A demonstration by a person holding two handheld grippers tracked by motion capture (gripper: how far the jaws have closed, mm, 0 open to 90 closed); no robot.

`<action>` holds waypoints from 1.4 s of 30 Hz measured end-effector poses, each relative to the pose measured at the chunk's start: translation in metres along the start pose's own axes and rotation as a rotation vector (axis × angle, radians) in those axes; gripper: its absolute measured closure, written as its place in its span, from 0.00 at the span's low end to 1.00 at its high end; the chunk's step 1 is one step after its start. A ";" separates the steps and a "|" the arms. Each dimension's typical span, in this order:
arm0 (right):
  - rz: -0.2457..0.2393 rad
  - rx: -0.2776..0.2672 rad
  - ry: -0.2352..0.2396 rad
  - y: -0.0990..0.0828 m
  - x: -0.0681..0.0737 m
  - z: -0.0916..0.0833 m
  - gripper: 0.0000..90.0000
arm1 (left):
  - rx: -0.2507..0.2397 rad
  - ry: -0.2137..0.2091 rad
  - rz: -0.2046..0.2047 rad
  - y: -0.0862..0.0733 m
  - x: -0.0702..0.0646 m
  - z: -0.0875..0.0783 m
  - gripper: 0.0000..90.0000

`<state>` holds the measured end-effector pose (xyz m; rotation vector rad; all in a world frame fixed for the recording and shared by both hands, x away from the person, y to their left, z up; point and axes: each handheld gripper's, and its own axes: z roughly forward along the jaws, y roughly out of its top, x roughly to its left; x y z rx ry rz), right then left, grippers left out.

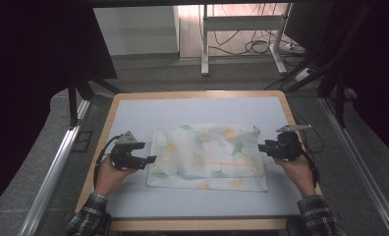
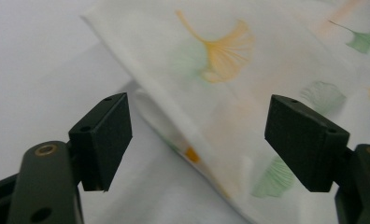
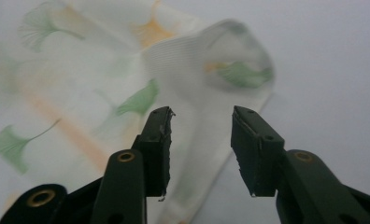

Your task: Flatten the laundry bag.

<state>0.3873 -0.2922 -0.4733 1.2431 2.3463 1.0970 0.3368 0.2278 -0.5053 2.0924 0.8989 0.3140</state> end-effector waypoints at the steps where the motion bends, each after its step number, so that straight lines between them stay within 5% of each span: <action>1: -0.008 0.004 0.015 -0.002 0.005 -0.001 0.59 | 0.003 0.004 0.003 -0.001 -0.003 0.000 0.24; 4: -0.045 0.039 0.025 -0.010 0.018 0.000 0.53 | 0.028 0.010 0.001 -0.007 -0.006 0.004 0.23; 8: -0.087 0.091 -0.024 -0.020 0.023 0.005 0.50 | 0.091 0.019 -0.003 -0.011 -0.005 0.014 0.25; 13: -0.087 0.137 -0.015 -0.023 0.027 0.012 0.69 | 0.155 0.023 -0.021 -0.012 -0.007 0.022 0.32; 19: -0.128 0.160 0.003 -0.022 0.033 0.012 0.99 | 0.167 -0.012 0.001 -0.012 -0.011 0.022 0.60; 24: -0.130 0.128 0.015 -0.018 0.036 0.006 1.00 | 0.145 -0.031 0.008 -0.010 -0.010 0.017 0.97; 28: -0.117 0.096 0.026 -0.014 0.034 0.000 1.00 | 0.076 -0.065 -0.016 -0.002 -0.010 0.006 0.99; 31: -0.088 0.101 -0.030 -0.013 0.029 -0.003 0.95 | 0.062 -0.073 -0.018 0.000 -0.010 0.004 0.99; 33: -0.036 0.093 -0.027 -0.017 0.020 -0.002 0.73 | 0.072 -0.078 -0.017 0.000 -0.010 0.006 0.99; 36: -0.025 0.098 -0.015 -0.020 0.016 0.006 0.58 | 0.096 -0.081 -0.019 -0.002 -0.009 0.010 0.98; 41: -0.057 0.135 -0.006 -0.020 0.018 0.021 0.58 | 0.113 -0.077 -0.022 -0.004 -0.008 0.012 0.98; 42: -0.094 0.157 -0.023 -0.020 0.021 0.027 0.73 | 0.119 -0.077 -0.021 -0.004 -0.008 0.013 0.98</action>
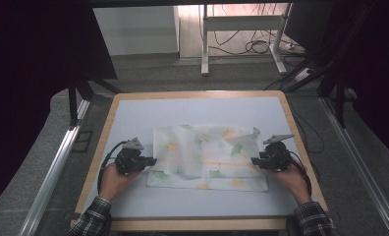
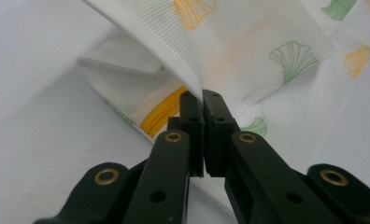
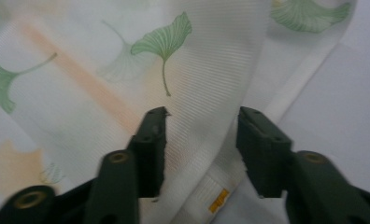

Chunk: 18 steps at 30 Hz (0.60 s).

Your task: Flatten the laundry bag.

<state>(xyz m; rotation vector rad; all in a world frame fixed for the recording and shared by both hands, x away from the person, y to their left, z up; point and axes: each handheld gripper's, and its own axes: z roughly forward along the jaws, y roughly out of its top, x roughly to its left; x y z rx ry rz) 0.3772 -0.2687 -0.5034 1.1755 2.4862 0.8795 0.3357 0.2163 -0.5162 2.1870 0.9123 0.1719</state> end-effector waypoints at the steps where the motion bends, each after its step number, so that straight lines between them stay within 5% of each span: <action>1: 0.000 0.000 0.000 0.000 0.000 0.000 0.73 | 0.000 0.000 0.000 0.000 0.000 0.000 0.98; 2: -0.036 0.011 -0.021 0.002 0.005 0.001 0.91 | 0.008 -0.003 0.000 0.000 -0.001 0.002 0.98; 3: -0.056 0.017 -0.028 0.003 0.008 0.001 0.97 | 0.011 -0.004 0.004 0.000 -0.001 0.002 0.98; 7: -0.067 0.000 -0.014 0.006 0.010 -0.004 0.98 | 0.005 -0.001 0.011 0.002 -0.002 0.000 0.99; 18: 0.003 -0.181 0.017 0.036 -0.006 -0.038 0.98 | -0.157 0.056 -0.040 0.035 0.022 -0.028 0.99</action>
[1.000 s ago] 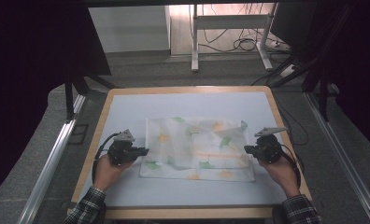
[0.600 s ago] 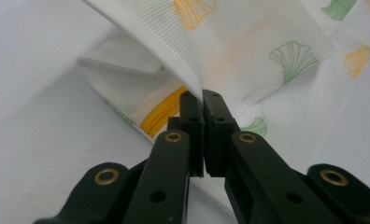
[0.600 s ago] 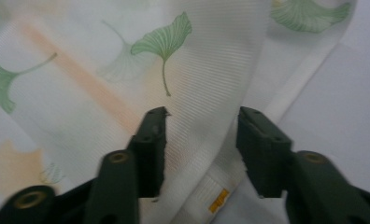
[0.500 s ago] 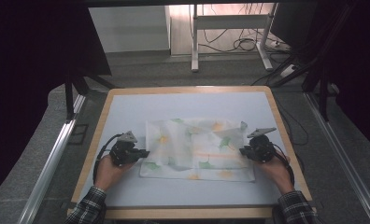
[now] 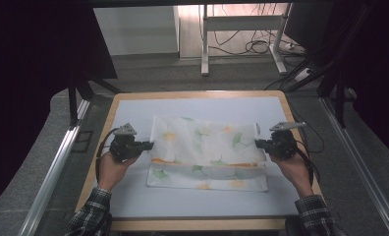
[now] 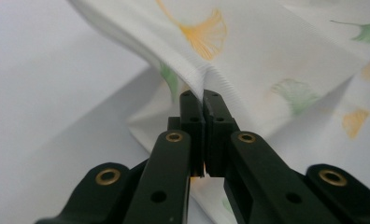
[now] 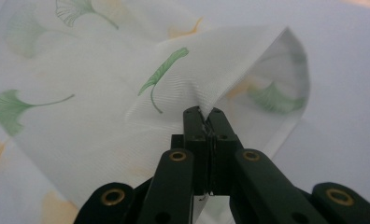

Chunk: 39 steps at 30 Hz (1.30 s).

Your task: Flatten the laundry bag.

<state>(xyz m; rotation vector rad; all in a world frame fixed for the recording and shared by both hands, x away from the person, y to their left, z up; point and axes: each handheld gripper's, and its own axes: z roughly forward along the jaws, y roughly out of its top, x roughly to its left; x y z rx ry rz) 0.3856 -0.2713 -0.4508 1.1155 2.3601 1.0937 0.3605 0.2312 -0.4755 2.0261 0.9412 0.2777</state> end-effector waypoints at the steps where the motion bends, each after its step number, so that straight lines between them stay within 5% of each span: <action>1: 0.002 -0.008 -0.003 0.004 -0.002 0.000 0.98 | -0.009 0.006 -0.006 0.005 0.003 0.000 0.99; 13: 0.079 -0.075 -0.061 0.064 -0.045 0.022 0.98 | 0.001 0.137 -0.107 0.062 0.055 0.027 0.98; 14: 0.097 -0.082 -0.066 0.070 -0.052 0.029 0.97 | 0.003 0.177 -0.162 0.068 0.067 0.038 0.96; 16: 0.111 -0.074 -0.086 0.074 -0.058 0.035 0.93 | 0.023 0.203 -0.182 0.069 0.070 0.043 0.76; 17: 0.134 -0.034 -0.153 0.077 -0.065 0.046 0.81 | 0.062 0.255 -0.184 0.068 0.073 0.050 0.67; 18: 0.132 -0.022 -0.166 0.077 -0.067 0.049 0.76 | 0.067 0.264 -0.176 0.065 0.074 0.051 0.58; 20: 0.125 -0.032 -0.167 0.074 -0.068 0.050 0.68 | 0.049 0.244 -0.175 0.059 0.073 0.049 0.40; 23: 0.103 -0.028 -0.165 0.060 -0.067 0.047 0.62 | 0.038 0.209 -0.171 0.048 0.072 0.045 0.30; 27: 0.116 -0.003 -0.124 0.034 -0.064 0.043 0.57 | 0.041 0.089 -0.150 0.013 0.057 0.041 0.26; 31: 0.110 0.053 -0.099 0.006 -0.055 0.041 0.56 | 0.111 0.037 -0.108 -0.014 0.035 0.050 0.26; 34: 0.112 0.098 -0.075 -0.016 -0.045 0.041 0.53 | 0.201 0.059 -0.072 -0.024 0.023 0.061 0.28; 36: 0.112 0.113 -0.075 -0.022 -0.042 0.042 0.52 | 0.210 0.073 -0.065 -0.026 0.019 0.063 0.32; 37: 0.105 0.161 -0.084 -0.029 -0.037 0.044 0.51 | 0.222 0.149 -0.015 -0.026 0.009 0.065 0.35; 39: 0.074 0.198 -0.108 -0.035 -0.031 0.047 0.55 | 0.218 0.144 -0.002 -0.025 0.004 0.064 0.54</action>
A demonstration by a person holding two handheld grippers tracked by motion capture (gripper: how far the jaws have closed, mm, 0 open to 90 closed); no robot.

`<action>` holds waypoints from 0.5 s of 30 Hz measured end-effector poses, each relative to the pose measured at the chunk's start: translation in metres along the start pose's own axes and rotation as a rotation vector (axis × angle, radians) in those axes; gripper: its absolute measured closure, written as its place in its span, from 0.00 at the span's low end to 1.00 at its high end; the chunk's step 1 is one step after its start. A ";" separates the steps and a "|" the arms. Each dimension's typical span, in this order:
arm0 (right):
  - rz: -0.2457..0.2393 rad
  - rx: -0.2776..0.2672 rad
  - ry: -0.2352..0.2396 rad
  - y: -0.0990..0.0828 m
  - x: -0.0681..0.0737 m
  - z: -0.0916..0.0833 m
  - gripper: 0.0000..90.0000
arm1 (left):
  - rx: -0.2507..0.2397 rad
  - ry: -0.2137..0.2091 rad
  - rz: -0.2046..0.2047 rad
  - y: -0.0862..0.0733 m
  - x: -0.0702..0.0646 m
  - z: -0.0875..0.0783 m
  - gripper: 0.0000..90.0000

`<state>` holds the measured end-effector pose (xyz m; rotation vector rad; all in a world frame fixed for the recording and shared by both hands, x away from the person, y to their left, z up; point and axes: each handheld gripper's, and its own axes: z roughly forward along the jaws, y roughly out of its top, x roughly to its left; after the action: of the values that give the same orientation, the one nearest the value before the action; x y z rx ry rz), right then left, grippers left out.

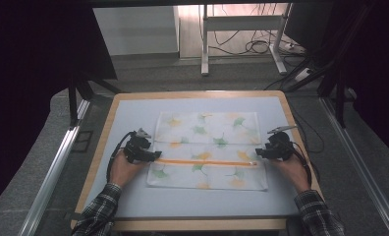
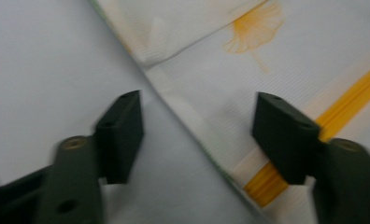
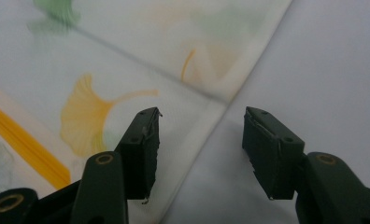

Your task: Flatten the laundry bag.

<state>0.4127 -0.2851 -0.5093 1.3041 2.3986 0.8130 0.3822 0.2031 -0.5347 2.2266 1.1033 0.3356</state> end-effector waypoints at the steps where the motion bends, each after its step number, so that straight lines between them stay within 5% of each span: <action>1: -0.016 -0.012 -0.033 -0.003 0.004 -0.001 0.64 | -0.005 0.007 -0.009 -0.001 -0.003 -0.001 0.59; 2: -0.016 -0.012 -0.033 -0.003 0.004 -0.001 0.64 | -0.005 0.007 -0.009 -0.001 -0.003 -0.001 0.66; 3: -0.003 -0.013 -0.026 -0.006 0.010 -0.004 0.85 | -0.016 0.005 -0.025 -0.004 -0.009 -0.002 0.78; 4: -0.003 -0.013 -0.026 -0.006 0.010 -0.004 0.85 | -0.016 0.005 -0.025 -0.004 -0.009 -0.002 0.89; 5: -0.017 0.008 -0.016 -0.007 0.017 -0.007 0.97 | -0.012 -0.019 -0.045 -0.006 -0.011 -0.005 0.97; 9: -0.052 0.040 -0.009 -0.012 0.027 -0.014 0.97 | 0.024 -0.059 -0.066 -0.012 -0.016 -0.013 0.98; 13: -0.077 0.056 0.039 -0.031 0.038 -0.030 0.97 | 0.061 -0.138 -0.060 -0.043 -0.044 -0.041 0.97; 15: -0.081 0.061 0.055 -0.039 0.042 -0.035 0.96 | 0.062 -0.133 -0.051 -0.047 -0.048 -0.045 0.84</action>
<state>0.3462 -0.2786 -0.5039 1.2124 2.5198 0.7679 0.3014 0.2060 -0.5273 2.2353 1.1106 0.1311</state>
